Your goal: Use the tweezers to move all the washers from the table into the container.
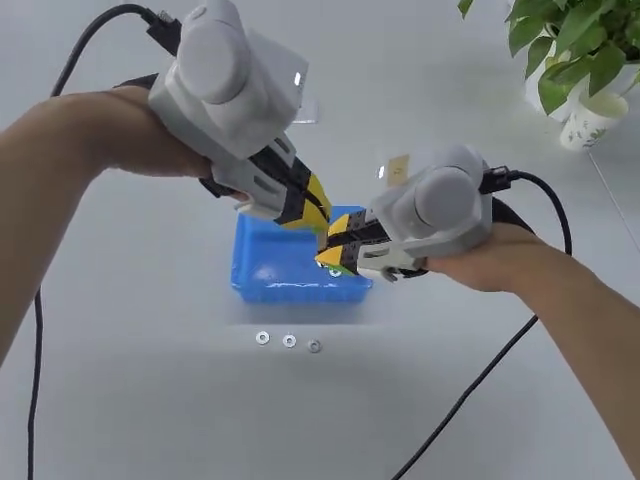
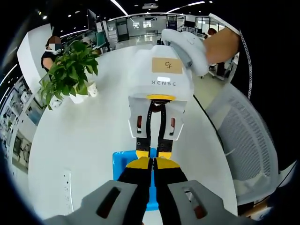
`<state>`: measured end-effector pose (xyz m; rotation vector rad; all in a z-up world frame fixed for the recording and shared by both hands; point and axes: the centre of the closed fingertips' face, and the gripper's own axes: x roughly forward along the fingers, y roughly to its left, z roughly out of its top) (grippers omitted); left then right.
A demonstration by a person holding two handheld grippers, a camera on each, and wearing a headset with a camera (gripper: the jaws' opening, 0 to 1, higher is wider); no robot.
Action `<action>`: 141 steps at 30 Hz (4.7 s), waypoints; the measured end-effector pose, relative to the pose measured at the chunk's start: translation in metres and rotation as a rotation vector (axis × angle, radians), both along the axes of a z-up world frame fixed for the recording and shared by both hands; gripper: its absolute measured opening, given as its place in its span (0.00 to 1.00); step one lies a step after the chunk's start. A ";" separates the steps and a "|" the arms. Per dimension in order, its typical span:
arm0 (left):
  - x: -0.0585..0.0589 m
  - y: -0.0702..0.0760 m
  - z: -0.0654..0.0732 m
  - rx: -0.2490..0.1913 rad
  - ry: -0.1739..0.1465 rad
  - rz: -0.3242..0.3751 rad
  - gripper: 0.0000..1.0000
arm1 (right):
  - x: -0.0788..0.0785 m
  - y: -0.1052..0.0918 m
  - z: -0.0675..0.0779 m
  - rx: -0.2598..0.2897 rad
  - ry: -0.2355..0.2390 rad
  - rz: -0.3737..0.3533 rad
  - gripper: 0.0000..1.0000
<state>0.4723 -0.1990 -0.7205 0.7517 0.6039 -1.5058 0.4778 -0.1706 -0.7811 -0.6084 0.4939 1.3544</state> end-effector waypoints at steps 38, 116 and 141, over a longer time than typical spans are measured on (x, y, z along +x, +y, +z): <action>0.023 0.006 -0.065 0.044 0.063 0.006 0.04 | 0.017 0.005 -0.063 -0.036 0.107 0.015 0.10; -0.031 0.006 -0.016 0.069 0.015 -0.013 0.04 | -0.029 0.004 -0.018 0.005 0.058 0.011 0.11; -0.064 0.005 -0.044 0.057 0.044 0.007 0.04 | -0.065 0.002 -0.049 -0.030 0.081 0.050 0.11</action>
